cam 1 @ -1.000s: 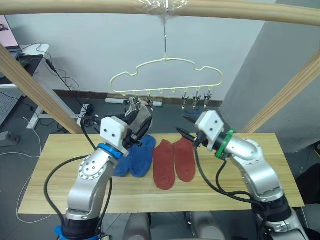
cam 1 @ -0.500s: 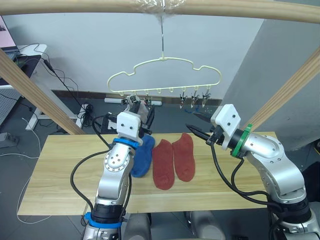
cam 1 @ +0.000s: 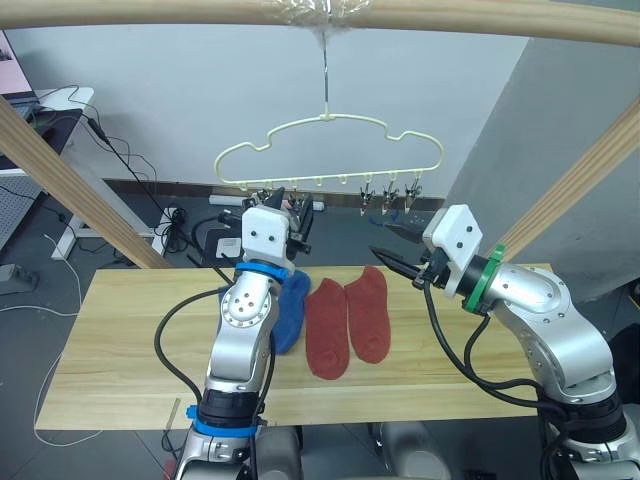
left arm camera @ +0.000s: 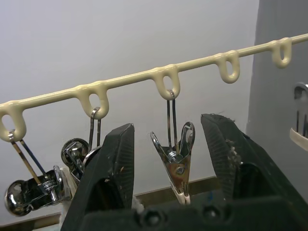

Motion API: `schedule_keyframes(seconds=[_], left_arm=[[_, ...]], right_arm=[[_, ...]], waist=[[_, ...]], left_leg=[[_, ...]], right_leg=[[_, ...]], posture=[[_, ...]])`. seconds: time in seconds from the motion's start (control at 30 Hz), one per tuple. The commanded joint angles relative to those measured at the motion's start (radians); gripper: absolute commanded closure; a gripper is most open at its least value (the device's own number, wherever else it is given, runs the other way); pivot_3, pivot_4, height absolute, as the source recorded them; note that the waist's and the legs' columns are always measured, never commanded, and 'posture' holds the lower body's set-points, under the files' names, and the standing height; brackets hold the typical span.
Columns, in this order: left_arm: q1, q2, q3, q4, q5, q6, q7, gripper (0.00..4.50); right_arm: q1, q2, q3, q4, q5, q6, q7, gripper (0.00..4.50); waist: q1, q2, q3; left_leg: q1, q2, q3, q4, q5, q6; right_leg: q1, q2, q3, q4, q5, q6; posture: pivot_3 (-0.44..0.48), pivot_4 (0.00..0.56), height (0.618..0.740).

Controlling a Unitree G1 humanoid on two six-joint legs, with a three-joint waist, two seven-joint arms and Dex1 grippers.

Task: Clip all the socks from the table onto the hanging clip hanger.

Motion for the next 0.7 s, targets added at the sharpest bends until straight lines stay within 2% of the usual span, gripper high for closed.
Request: schedule_keyframes(seconds=[0.03, 0.07, 0.17, 0.3, 0.4, 0.57, 0.63, 0.7], left_arm=[[-0.010, -0.009, -0.012, -0.029, 0.016, 0.006, 0.013, 2.05], [-0.010, -0.009, -0.013, -0.027, 0.016, 0.010, 0.013, 2.05], [-0.014, -0.013, -0.018, -0.024, 0.008, 0.016, 0.004, 2.62], [-0.018, -0.016, -0.022, -0.023, 0.006, 0.018, 0.002, 3.77], [-0.021, -0.011, -0.015, -0.023, 0.010, 0.017, 0.005, 4.30], [-0.018, 0.008, -0.008, -0.035, 0.011, 0.017, 0.000, 4.31], [-0.013, 0.017, -0.006, -0.043, 0.007, 0.019, -0.005, 4.31], [-0.007, 0.030, -0.006, -0.051, 0.001, 0.023, -0.018, 4.31]], right_arm=[[-0.017, -0.008, -0.024, -0.014, 0.015, -0.022, -0.001, 2.37], [-0.018, -0.008, -0.025, -0.013, 0.017, -0.021, -0.002, 2.37], [-0.020, -0.007, -0.028, -0.011, 0.023, -0.019, -0.003, 2.34], [-0.018, -0.008, -0.029, -0.011, 0.029, -0.019, -0.004, 2.34], [-0.001, -0.011, -0.021, -0.010, 0.026, -0.022, -0.003, 2.34], [0.060, -0.010, 0.039, 0.030, -0.036, -0.046, -0.029, 2.34], [0.080, 0.008, 0.073, 0.079, -0.082, -0.033, -0.075, 1.99], [0.091, 0.031, 0.117, 0.143, -0.135, -0.044, -0.119, 1.43]], waist=[[0.000, 0.000, 0.000], [0.000, 0.000, 0.000], [0.000, 0.000, 0.000], [0.000, 0.000, 0.001], [0.000, 0.000, 0.001], [0.001, 0.000, 0.001], [0.000, 0.000, 0.001], [0.000, 0.000, 0.001]], left_leg=[[0.000, 0.000, 0.000, 0.000, 0.000, 0.000], [0.000, 0.000, 0.000, 0.000, 0.000, 0.000], [0.000, 0.000, 0.000, 0.000, 0.000, 0.000], [0.000, 0.000, 0.000, 0.000, 0.000, 0.000], [0.000, 0.000, 0.000, 0.000, 0.000, 0.000], [0.000, 0.000, 0.000, 0.000, 0.000, 0.000], [0.000, 0.000, 0.000, 0.000, 0.000, 0.000], [0.000, 0.000, 0.000, 0.000, 0.000, 0.000]], right_leg=[[0.000, 0.000, 0.000, 0.000, 0.000, 0.000], [0.000, 0.000, 0.000, 0.000, 0.000, 0.000], [0.000, 0.000, 0.000, 0.000, -0.002, 0.003], [0.000, 0.000, 0.000, 0.000, -0.002, 0.003], [0.000, 0.000, 0.000, 0.000, -0.002, 0.003], [0.000, 0.000, 0.000, 0.000, -0.002, 0.003], [0.000, 0.000, 0.000, 0.000, -0.002, 0.003], [0.000, 0.000, 0.000, 0.000, -0.002, 0.004]], posture=[[-0.153, 0.277, 0.740], [-0.153, 0.277, 0.740], [-0.153, 0.277, 0.740], [-0.155, 0.275, 0.740], [-0.155, 0.275, 0.740], [-0.148, 0.274, 0.740], [-0.148, 0.274, 0.740], [-0.139, 0.272, 0.740]])
